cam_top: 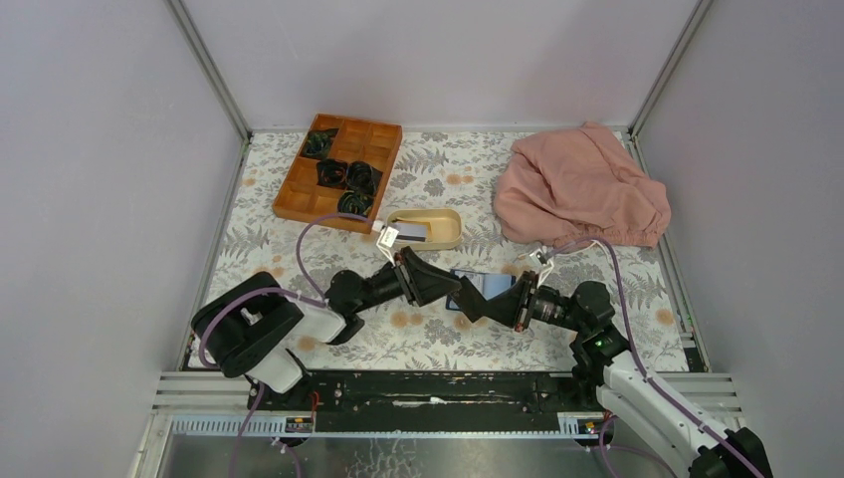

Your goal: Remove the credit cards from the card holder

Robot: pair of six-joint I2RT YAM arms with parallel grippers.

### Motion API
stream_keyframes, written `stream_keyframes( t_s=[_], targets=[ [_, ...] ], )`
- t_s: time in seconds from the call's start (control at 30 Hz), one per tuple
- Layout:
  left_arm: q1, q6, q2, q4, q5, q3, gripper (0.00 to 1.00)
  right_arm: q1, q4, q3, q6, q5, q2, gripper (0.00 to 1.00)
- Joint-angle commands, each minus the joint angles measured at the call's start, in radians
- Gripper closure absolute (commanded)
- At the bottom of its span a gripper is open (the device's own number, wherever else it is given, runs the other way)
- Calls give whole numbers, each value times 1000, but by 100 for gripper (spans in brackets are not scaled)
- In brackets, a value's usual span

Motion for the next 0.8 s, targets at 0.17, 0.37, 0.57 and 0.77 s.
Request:
stream_keyframes(
  t_s=[0.17,0.37,0.57,0.77],
  targets=[
    [21,-60,116,72,271,117,84,5,-50,46,0,-114,-24,100],
    [18,-59,120,73,303,115,100,6,-16,48,8,-117,6,100],
    [19,-43,61,73,172,49,100,5,-17,41,6,-69,-1,50],
    [4,-30,15,74,41,20,100,6,28,20,27,-58,-1,46]
  ],
)
